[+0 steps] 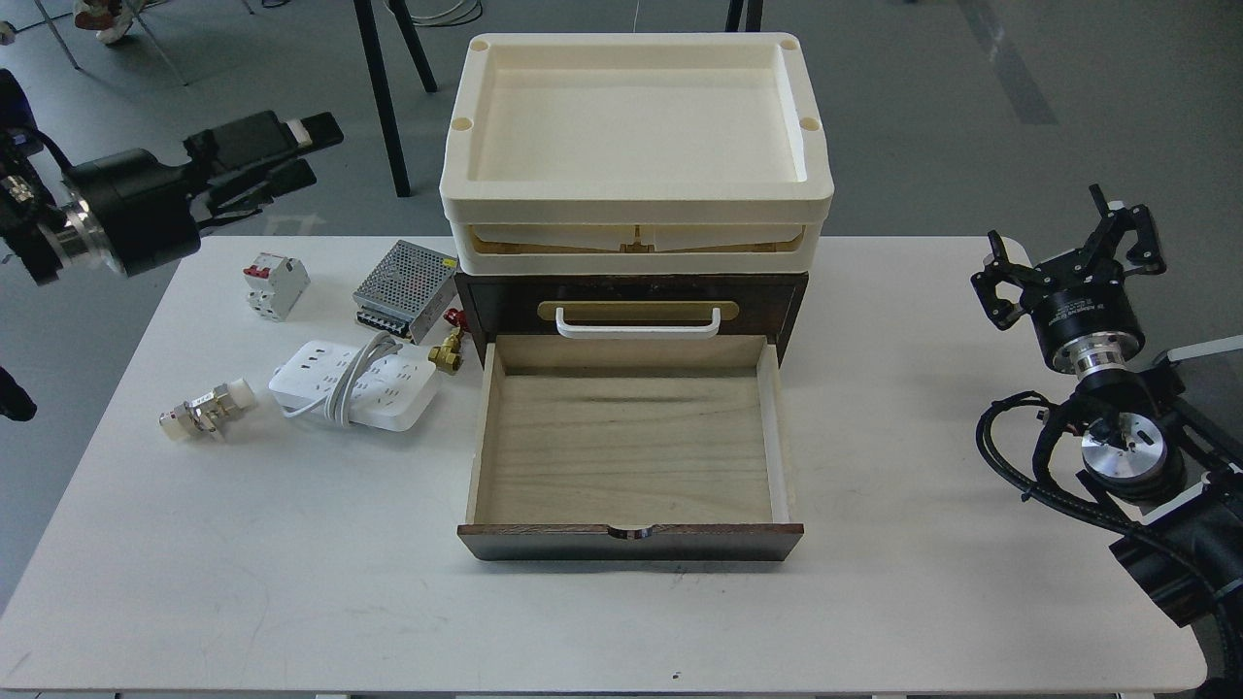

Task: Put charging cable into cabinet
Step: 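Move the left gripper down toward the white power strip with cable, then close the left gripper on the white power strip and its cable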

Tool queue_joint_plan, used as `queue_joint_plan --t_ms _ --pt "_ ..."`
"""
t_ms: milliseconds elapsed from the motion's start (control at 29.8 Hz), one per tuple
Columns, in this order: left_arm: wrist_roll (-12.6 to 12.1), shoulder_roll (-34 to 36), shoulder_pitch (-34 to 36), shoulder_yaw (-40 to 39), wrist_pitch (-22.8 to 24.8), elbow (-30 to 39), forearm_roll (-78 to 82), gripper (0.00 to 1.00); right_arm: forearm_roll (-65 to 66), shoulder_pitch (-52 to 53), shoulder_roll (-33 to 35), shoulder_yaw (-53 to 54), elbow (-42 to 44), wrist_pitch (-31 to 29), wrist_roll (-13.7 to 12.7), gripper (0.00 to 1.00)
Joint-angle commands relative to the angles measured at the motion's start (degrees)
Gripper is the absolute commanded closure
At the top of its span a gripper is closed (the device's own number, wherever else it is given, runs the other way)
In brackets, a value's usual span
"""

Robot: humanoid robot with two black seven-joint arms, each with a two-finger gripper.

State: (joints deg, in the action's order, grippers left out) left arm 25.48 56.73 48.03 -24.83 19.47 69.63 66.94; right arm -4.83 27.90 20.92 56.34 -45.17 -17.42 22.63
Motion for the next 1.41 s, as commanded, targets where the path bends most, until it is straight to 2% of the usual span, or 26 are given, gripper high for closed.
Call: queue_joint_plan --t_ms 0,67,101,201,302,503,637,704,838,972,1140,1274,1374 --pt "-0.5 -1.9 -3.0 0.3 -7.5 0.0 20.4 0.05 0.0 0.0 0.0 0.0 0.0 -0.1 0.0 0.00" --pt "-1.8 -3.8 -5.6 1.2 -12.0 -0.7 29.3 0.05 0.0 0.0 0.0 0.0 0.0 -0.1 0.0 0.00" --pt "-3.2 -4.8 -6.2 1.6 -13.5 -1.7 34.0 0.05 0.0 0.0 0.0 0.0 0.0 -0.1 0.0 0.00" --pt "-6.8 -9.4 -6.4 2.7 -13.9 -8.1 42.6 0.07 0.0 0.0 0.0 -0.2 -0.1 0.0 0.0 0.00" --pt "-6.8 -13.8 -6.5 4.0 -13.9 -14.6 44.2 0.13 0.0 0.0 0.0 -0.4 -0.1 -0.1 0.0 0.00" --pt "-6.8 -20.2 -6.5 7.2 -14.4 -24.3 43.7 0.14 0.1 0.0 0.0 -0.6 -0.2 -0.1 0.0 0.00" --pt "-6.8 -22.4 -6.7 7.5 -14.4 -26.7 43.7 0.15 0.1 0.0 0.0 -0.6 -0.1 -0.1 0.0 0.00" --pt "-6.8 -22.6 -6.7 7.8 -14.4 -26.8 43.7 0.24 0.1 0.0 0.0 -0.7 -0.1 -0.1 0.0 0.00" --pt "-6.8 -23.1 -6.6 8.6 -14.3 -26.9 43.6 0.56 0.1 0.0 0.0 -0.7 -0.1 -0.1 0.0 0.00" --pt "-7.1 -23.1 -6.6 8.8 -13.9 -26.9 43.6 0.80 0.1 0.0 0.0 -0.7 -0.2 -0.1 0.0 0.00" --pt "-6.8 -23.1 -6.6 8.9 -13.6 -26.9 43.6 0.87 0.1 0.0 0.0 -0.7 -0.2 -0.1 0.0 0.00" --pt "-7.2 -23.1 -6.2 8.7 -12.4 -26.6 43.5 1.00 0.1 0.0 0.0 -0.7 -0.2 -0.1 0.0 0.00" --pt "-7.2 -22.5 -6.0 8.6 -12.2 -25.9 43.0 1.00 0.3 0.0 0.0 -0.7 -0.2 -0.1 0.0 0.00"
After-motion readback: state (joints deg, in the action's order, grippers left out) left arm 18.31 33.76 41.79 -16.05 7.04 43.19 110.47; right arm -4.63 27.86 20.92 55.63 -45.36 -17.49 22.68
